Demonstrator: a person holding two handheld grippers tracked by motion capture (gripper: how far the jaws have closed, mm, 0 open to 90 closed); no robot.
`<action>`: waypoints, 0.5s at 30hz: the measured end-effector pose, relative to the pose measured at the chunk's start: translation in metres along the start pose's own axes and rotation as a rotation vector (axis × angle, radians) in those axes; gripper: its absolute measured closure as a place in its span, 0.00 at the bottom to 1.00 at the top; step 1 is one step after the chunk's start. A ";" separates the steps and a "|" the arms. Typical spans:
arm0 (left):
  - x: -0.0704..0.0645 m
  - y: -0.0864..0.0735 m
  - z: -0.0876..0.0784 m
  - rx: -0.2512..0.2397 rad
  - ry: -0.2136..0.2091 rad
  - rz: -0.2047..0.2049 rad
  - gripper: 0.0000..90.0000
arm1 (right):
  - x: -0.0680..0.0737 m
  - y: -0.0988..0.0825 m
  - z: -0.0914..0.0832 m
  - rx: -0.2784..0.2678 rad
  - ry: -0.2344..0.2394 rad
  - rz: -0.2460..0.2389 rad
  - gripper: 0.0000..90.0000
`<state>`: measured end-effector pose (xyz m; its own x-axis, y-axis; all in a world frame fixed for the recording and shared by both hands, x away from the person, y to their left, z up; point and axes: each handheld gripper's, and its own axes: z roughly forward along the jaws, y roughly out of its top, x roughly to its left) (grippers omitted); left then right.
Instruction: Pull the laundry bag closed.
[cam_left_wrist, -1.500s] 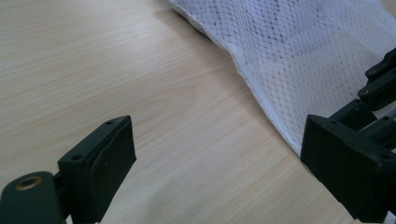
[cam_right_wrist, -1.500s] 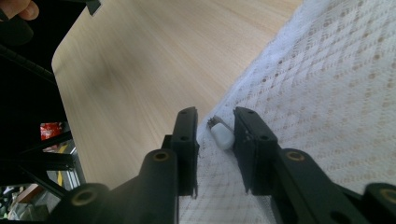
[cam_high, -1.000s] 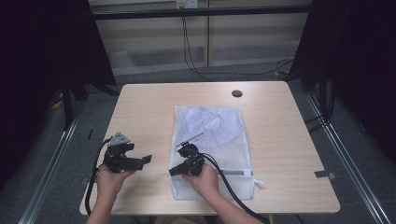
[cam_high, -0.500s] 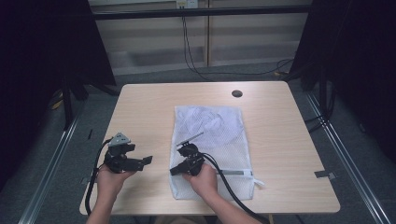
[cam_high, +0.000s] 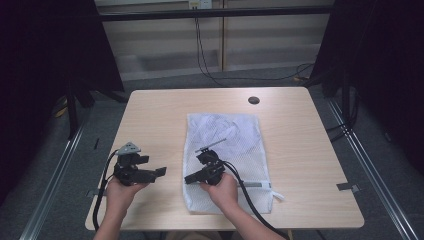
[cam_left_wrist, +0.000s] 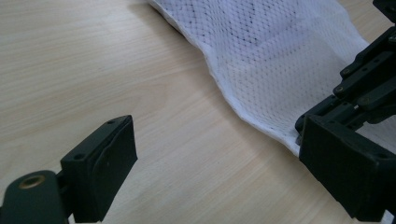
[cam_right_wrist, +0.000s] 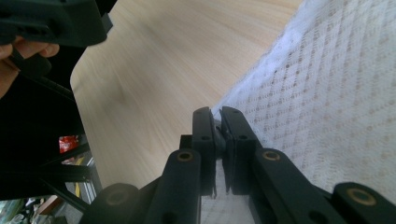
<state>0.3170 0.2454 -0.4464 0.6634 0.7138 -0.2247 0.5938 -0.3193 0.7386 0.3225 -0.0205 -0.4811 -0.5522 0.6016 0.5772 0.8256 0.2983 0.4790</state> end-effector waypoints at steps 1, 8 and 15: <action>-0.001 0.000 0.001 0.003 -0.012 -0.003 0.13 | 0.000 0.000 -0.002 0.002 0.001 0.002 0.94; -0.005 0.000 0.007 0.031 -0.088 -0.020 0.14 | -0.002 0.000 -0.008 -0.018 0.014 0.018 0.95; -0.010 0.000 0.015 0.049 -0.130 -0.044 0.14 | -0.004 -0.001 -0.013 -0.036 0.018 0.018 0.95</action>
<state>0.3171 0.2293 -0.4539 0.6878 0.6420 -0.3388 0.6428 -0.3218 0.6952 0.3228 -0.0324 -0.4752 -0.5395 0.5934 0.5973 0.8309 0.2608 0.4914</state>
